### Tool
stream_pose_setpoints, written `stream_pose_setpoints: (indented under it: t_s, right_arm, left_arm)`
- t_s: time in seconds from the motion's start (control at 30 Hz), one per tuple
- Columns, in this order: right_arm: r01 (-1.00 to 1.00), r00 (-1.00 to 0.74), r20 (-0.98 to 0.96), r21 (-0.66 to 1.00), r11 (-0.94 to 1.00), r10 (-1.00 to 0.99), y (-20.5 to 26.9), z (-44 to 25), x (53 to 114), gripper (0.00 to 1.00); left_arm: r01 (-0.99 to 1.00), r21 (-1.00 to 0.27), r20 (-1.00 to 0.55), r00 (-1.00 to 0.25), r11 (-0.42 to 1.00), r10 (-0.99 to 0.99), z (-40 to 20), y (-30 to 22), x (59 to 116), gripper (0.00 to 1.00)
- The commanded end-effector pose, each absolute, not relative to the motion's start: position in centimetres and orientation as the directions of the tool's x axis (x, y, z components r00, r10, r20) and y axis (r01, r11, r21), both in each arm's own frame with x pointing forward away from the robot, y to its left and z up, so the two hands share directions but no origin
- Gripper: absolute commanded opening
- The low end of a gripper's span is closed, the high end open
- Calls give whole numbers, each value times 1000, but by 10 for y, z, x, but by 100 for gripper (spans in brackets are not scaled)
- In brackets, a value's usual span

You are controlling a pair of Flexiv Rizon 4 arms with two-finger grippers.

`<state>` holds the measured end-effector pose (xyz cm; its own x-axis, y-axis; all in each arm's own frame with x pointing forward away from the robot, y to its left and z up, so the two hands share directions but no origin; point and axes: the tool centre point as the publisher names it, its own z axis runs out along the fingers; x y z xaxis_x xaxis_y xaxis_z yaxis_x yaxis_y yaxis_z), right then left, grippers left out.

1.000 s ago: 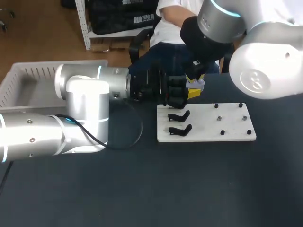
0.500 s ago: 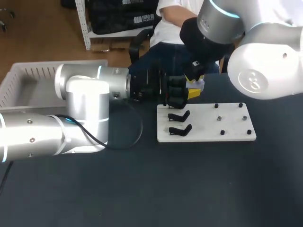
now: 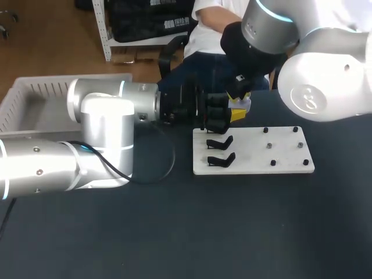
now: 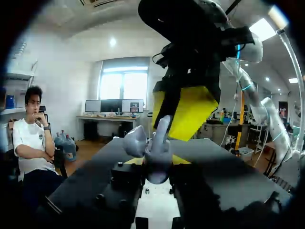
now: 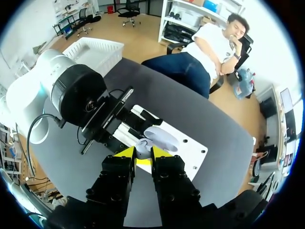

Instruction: Pick up each earbud case from the left stands, insert the matching earbuds, close the lid, and place the case in the box.

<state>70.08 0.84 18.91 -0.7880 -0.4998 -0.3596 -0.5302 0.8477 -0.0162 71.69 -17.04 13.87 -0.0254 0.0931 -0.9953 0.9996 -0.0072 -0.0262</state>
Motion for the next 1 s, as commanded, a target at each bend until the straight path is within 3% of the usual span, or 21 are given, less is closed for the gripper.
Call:
stream_pose_setpoints:
  t_s: [0.03,1.0]
  right_arm:
    - [-529,-789,-357,-18,849,-499,9,187,700,0]
    - [-543,-790,-324,-26,840,-520,10,182,702,1]
  left_arm:
    - [1000,-22,-996,-22,0,89,138,-171,715,0]
    - [1000,-22,-996,-22,0,89,138,-171,715,0]
